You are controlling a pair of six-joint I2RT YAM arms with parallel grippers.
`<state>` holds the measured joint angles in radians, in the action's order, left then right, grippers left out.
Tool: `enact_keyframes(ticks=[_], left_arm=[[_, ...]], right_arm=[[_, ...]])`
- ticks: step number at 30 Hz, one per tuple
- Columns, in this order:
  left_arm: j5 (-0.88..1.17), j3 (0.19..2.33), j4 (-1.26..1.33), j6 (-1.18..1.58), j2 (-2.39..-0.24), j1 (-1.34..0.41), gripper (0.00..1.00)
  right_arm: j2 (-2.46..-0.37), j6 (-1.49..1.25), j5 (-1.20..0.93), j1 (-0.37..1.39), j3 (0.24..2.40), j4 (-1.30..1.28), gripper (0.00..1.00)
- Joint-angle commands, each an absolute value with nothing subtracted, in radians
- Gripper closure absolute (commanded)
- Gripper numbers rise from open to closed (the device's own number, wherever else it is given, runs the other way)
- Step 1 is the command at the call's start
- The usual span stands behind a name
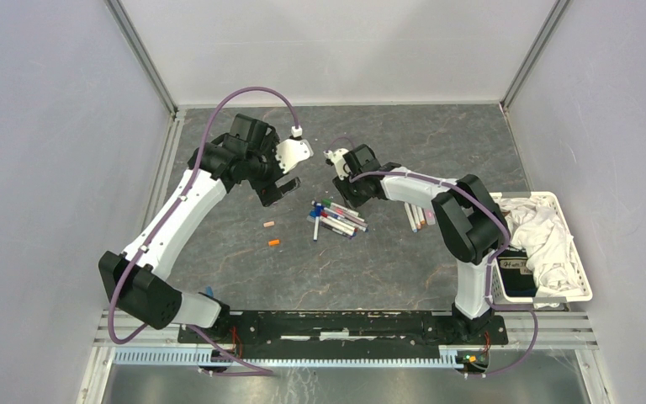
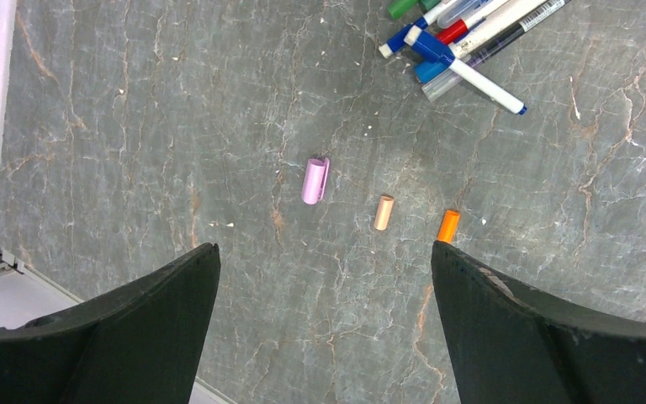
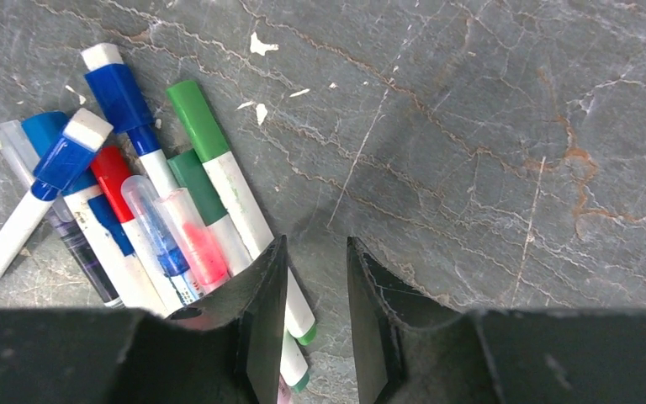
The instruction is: Open the pen caps
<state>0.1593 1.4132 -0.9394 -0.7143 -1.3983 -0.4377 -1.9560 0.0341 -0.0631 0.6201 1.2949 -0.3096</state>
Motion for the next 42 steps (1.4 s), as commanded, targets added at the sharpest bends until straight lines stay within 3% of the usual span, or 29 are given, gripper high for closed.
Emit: enact_keyframes(ticks=[1, 26, 42], left_arm=[[0.173, 1.467, -0.944, -0.655, -1.387, -0.433, 0.00], [0.181, 1.486, -0.952, -0.649, -1.399, -0.431, 0.00], [0.192, 1.480, -0.969, -0.661, -1.404, -0.432, 0.00]], right_arm=[[-1.865, 0.034, -0.057, 0.624, 1.302, -0.288, 0.63], [-1.927, 0.045, -0.081, 0.634, 1.221, -0.302, 0.63], [-2.046, 0.032, -0.071, 0.633, 1.312, -0.305, 0.69]])
